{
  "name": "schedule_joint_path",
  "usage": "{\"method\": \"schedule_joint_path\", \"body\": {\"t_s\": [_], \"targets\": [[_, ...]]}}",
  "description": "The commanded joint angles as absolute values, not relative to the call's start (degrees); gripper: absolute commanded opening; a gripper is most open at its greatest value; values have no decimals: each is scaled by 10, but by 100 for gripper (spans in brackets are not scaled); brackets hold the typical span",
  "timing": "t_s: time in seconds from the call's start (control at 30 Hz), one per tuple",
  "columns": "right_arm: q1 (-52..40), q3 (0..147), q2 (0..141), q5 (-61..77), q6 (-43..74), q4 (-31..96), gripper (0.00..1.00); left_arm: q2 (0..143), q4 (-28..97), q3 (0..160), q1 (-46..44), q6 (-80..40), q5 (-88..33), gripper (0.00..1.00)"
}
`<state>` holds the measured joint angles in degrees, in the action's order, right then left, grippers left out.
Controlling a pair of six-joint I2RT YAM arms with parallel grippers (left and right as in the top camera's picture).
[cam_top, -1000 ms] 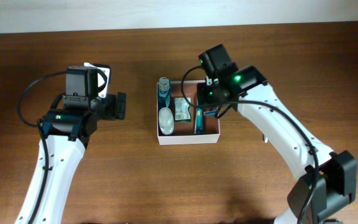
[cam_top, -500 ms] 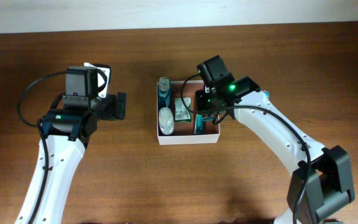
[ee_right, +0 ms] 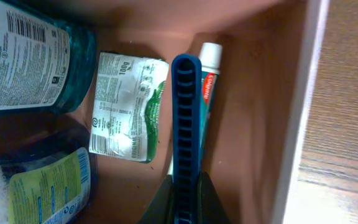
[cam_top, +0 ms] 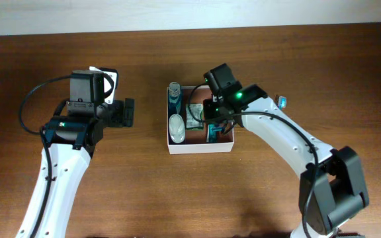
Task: Pack container
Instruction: 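Lower the comb upright beside the toothpaste and open the right gripper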
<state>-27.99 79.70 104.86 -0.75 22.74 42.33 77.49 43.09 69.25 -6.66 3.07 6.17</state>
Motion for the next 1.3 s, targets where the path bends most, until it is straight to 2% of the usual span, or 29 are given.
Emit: {"method": "schedule_joint_path", "body": {"t_s": [0.0, 0.87, 0.97, 1.27], "targets": [[-290, 793, 1065, -4, 235, 415, 4, 778, 430, 695, -65, 40, 58, 99], [-290, 793, 1111, -5, 235, 397, 5, 778, 430, 695, -65, 40, 58, 100], [-290, 793, 1111, -5, 235, 398, 11, 778, 430, 695, -65, 40, 58, 99], [-290, 793, 1111, -5, 235, 397, 11, 778, 430, 695, -65, 40, 58, 99]]}}
